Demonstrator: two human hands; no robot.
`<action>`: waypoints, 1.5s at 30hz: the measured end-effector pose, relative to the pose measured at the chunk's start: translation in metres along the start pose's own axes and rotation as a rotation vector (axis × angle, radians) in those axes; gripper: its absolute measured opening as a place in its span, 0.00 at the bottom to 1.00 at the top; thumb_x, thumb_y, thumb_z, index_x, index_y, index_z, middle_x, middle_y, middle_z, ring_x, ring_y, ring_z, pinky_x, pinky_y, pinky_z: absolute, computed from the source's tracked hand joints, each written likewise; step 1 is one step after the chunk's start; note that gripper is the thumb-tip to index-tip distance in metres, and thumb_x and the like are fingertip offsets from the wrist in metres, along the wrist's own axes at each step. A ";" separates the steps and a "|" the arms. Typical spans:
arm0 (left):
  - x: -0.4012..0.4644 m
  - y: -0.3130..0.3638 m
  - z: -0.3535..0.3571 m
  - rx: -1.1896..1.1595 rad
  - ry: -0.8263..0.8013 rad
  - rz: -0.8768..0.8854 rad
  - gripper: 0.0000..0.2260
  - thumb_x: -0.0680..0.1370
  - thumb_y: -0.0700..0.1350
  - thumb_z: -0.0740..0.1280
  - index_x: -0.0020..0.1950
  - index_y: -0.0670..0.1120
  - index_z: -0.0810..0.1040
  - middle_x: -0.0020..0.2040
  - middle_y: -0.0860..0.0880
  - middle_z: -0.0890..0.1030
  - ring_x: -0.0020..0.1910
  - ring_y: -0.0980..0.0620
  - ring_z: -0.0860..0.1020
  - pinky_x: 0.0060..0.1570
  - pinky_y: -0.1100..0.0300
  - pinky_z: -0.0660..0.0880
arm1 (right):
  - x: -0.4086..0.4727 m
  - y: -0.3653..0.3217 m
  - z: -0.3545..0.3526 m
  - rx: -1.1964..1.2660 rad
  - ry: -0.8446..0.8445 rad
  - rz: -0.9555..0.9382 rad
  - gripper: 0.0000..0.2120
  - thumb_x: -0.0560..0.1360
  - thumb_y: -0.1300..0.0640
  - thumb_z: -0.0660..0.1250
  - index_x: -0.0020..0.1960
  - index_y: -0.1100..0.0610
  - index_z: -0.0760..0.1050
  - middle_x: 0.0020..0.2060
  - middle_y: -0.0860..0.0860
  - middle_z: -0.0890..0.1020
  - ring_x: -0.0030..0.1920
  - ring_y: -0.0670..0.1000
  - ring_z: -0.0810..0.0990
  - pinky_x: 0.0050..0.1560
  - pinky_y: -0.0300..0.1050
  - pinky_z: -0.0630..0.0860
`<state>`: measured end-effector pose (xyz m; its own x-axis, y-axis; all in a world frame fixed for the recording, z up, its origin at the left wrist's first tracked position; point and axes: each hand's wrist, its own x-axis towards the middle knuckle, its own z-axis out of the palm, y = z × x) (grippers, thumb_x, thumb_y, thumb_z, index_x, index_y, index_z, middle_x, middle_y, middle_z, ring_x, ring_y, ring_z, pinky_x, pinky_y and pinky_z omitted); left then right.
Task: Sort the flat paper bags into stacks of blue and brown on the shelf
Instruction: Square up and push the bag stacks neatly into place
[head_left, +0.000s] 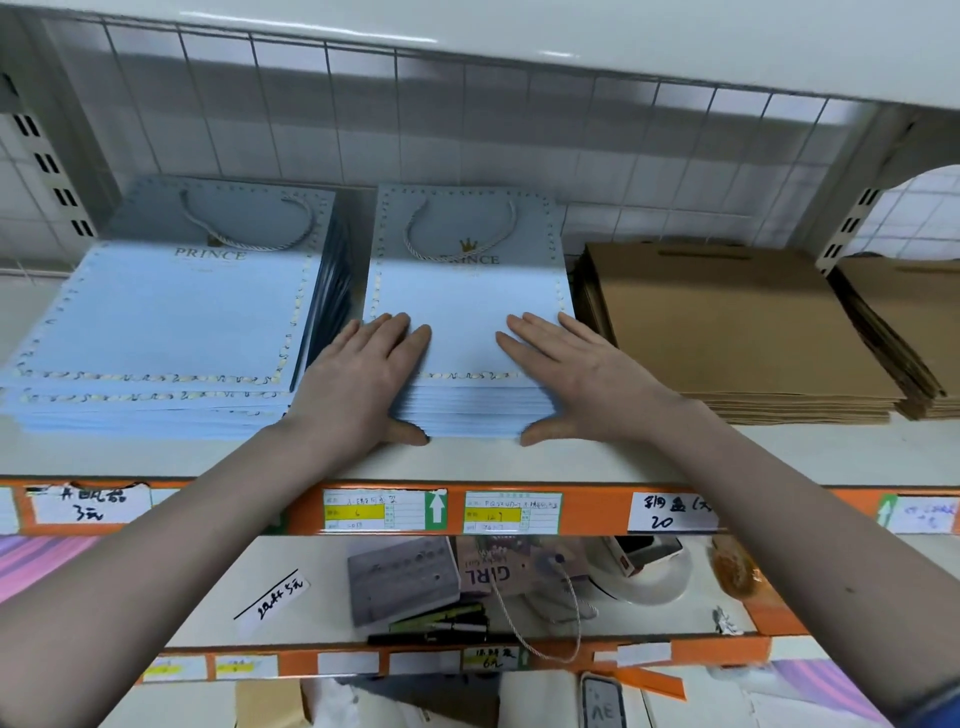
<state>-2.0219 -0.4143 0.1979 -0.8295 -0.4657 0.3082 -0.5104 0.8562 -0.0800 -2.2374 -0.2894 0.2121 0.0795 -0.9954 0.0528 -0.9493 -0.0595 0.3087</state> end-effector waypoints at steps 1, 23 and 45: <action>-0.001 0.000 -0.002 0.001 -0.002 0.013 0.48 0.66 0.63 0.71 0.77 0.45 0.53 0.76 0.43 0.57 0.75 0.45 0.55 0.74 0.54 0.47 | -0.001 -0.001 -0.001 0.032 0.011 0.000 0.46 0.70 0.27 0.45 0.78 0.54 0.43 0.77 0.53 0.45 0.76 0.50 0.41 0.73 0.45 0.34; -0.002 0.004 -0.009 0.164 -0.052 -0.030 0.33 0.80 0.61 0.49 0.78 0.43 0.44 0.78 0.43 0.48 0.77 0.46 0.47 0.74 0.55 0.45 | -0.006 -0.024 -0.006 0.053 0.028 0.193 0.36 0.77 0.36 0.41 0.78 0.56 0.44 0.77 0.55 0.46 0.77 0.52 0.44 0.75 0.46 0.41; -0.109 -0.066 -0.003 0.177 0.071 -0.381 0.41 0.77 0.66 0.44 0.67 0.31 0.69 0.65 0.32 0.72 0.65 0.33 0.71 0.66 0.44 0.64 | 0.035 -0.088 -0.010 0.153 0.152 0.189 0.37 0.80 0.39 0.38 0.65 0.65 0.72 0.62 0.63 0.76 0.63 0.60 0.76 0.64 0.57 0.69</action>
<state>-1.8970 -0.4194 0.1728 -0.5598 -0.7193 0.4115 -0.8134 0.5717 -0.1071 -2.1482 -0.3179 0.1965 -0.0699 -0.9679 0.2415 -0.9856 0.1044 0.1332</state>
